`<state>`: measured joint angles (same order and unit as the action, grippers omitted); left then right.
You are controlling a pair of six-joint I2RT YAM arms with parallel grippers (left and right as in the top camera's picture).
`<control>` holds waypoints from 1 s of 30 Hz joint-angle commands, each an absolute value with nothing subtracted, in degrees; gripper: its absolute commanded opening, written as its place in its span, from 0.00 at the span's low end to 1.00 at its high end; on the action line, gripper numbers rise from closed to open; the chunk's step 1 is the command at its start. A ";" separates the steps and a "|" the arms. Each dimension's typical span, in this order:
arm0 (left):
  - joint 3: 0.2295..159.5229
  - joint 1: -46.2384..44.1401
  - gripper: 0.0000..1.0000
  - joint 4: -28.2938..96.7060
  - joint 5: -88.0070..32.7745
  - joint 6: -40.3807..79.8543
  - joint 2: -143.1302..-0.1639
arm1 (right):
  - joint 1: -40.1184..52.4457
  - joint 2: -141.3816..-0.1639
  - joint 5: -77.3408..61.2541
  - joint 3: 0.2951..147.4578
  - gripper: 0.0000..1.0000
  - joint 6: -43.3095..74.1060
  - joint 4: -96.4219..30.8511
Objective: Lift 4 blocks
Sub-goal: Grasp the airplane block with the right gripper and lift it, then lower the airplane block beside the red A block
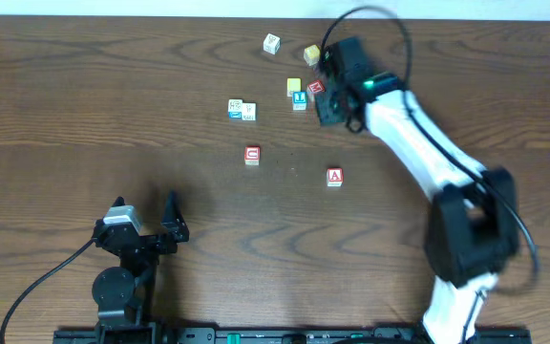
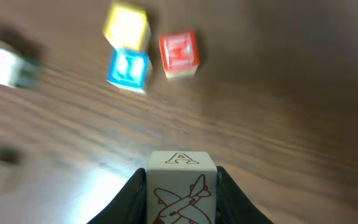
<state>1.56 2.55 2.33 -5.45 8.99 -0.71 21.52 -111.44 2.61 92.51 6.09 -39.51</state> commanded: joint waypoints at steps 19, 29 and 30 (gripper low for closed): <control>0.25 2.44 0.98 3.62 -5.76 8.64 -0.62 | 31.97 -97.01 10.22 80.95 0.01 22.41 -50.17; 0.25 2.44 0.98 3.62 -5.76 8.64 -0.62 | 38.13 -97.01 12.19 68.34 0.01 32.60 -42.35; 0.25 2.44 0.98 3.62 -5.76 8.64 -0.62 | 38.13 -97.01 12.21 67.40 0.01 33.41 -41.74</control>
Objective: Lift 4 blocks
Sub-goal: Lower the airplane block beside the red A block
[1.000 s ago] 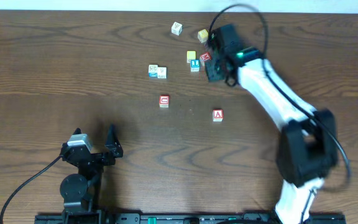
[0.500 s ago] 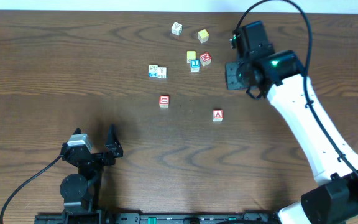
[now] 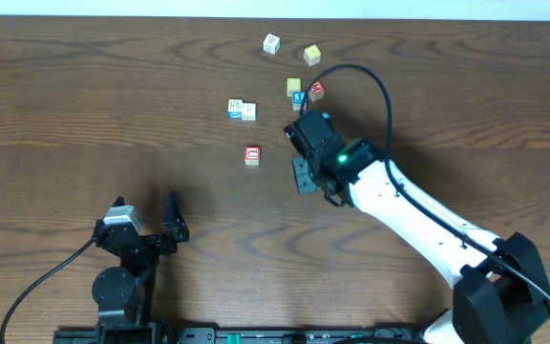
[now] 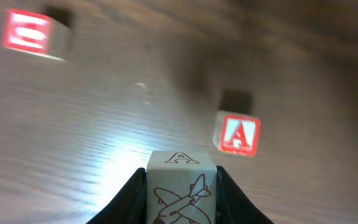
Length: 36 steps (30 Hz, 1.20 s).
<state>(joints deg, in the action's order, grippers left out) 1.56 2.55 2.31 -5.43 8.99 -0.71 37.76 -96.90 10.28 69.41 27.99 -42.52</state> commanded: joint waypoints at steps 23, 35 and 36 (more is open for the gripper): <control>0.25 2.44 0.98 3.62 -5.76 8.64 -0.62 | 38.46 -104.31 10.48 62.87 0.06 34.92 -27.42; 0.25 2.44 0.98 3.62 -5.78 8.64 -0.62 | 37.43 -105.01 12.21 62.87 0.09 34.89 -26.68; 0.25 2.44 0.98 3.62 -5.78 8.64 -0.62 | 37.10 -105.01 12.23 62.87 0.09 34.87 -26.57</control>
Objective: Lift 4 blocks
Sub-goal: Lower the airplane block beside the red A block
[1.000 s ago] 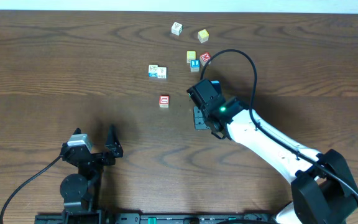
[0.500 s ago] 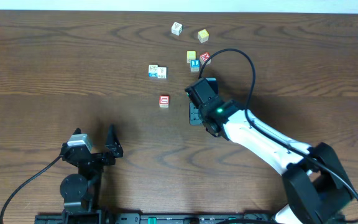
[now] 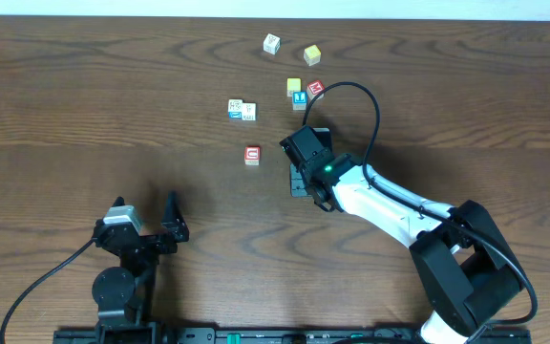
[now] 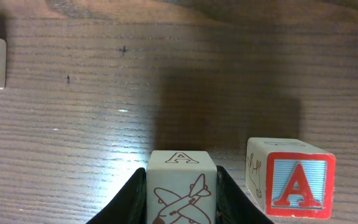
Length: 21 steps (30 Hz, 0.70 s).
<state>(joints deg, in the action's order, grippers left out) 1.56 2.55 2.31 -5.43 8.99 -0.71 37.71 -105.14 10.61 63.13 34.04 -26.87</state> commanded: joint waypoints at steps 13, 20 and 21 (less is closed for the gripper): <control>0.25 2.44 0.98 3.62 -5.76 8.64 -0.62 | 34.50 -105.01 10.92 62.87 0.24 31.29 -26.02; 0.25 2.44 0.98 3.62 -5.78 8.64 -0.62 | 34.70 -105.01 10.04 62.87 0.25 29.71 -25.89; 0.25 2.44 0.98 3.62 -5.76 8.64 -0.62 | 34.70 -105.01 10.04 62.87 0.26 29.71 -25.89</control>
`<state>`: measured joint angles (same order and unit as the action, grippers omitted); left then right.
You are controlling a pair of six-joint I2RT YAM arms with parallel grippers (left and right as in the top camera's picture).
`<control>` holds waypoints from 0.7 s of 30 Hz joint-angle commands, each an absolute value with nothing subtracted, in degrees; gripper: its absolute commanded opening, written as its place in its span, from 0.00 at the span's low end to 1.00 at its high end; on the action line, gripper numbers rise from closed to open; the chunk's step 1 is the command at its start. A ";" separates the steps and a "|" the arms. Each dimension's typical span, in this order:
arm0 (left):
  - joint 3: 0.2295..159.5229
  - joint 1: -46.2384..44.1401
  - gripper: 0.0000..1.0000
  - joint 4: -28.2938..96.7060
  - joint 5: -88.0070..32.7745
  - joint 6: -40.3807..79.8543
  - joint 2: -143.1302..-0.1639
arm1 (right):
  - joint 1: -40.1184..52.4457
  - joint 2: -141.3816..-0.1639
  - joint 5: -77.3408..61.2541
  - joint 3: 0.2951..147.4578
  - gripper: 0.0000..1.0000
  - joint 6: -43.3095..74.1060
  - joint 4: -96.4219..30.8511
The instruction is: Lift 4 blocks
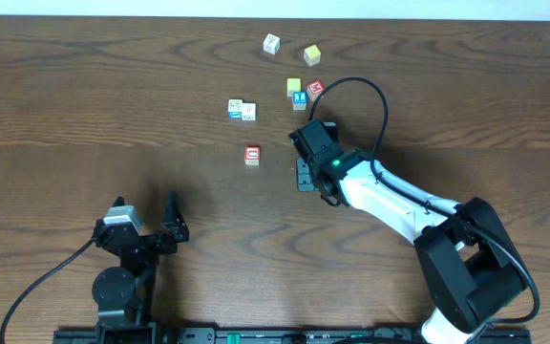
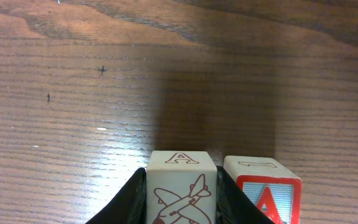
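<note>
My right gripper [image 2: 181, 194] is shut on a cream block [image 2: 181, 185] that carries an airplane drawing and a letter A. It is held low over the table. A red-framed A block [image 2: 265, 189] stands on the wood right beside the gripper's right finger. In the overhead view the right gripper [image 1: 306, 174] is at mid-table, and the arm hides both of these blocks. A red block [image 1: 252, 154] lies to its left. My left gripper [image 1: 147, 227] rests open near the front left with nothing in it.
At the back stand a white block [image 1: 271, 43], a yellow block [image 1: 311, 54], and a tight group of yellow [image 1: 293, 86], blue [image 1: 299, 97] and red [image 1: 316, 89] blocks. Two white-blue blocks [image 1: 242, 110] sit left of them. Another block's edge shows at the far left.
My right gripper, still shut on the airplane block, has shifted a little toward the red A block. That block now stands against the right finger, not a gap away.
The right gripper held the airplane block by the back group of yellow, blue and red blocks. Then it was over mid-table, with the red A block ahead. Then it was low beside that block, and now right against it. The left arm stayed still.
</note>
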<state>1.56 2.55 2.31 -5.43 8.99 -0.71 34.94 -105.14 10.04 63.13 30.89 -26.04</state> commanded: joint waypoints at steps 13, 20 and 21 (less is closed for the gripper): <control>0.25 2.44 0.98 3.62 -5.76 8.64 -0.62 | 34.83 -105.01 9.93 62.87 0.35 29.74 -26.22; 0.25 2.44 0.98 3.62 -5.76 8.64 -0.60 | 35.40 -105.01 10.00 62.87 0.40 29.71 -26.15; 0.25 2.44 0.98 3.62 -5.76 8.64 -0.62 | 35.40 -105.01 9.98 62.87 0.40 29.71 -26.15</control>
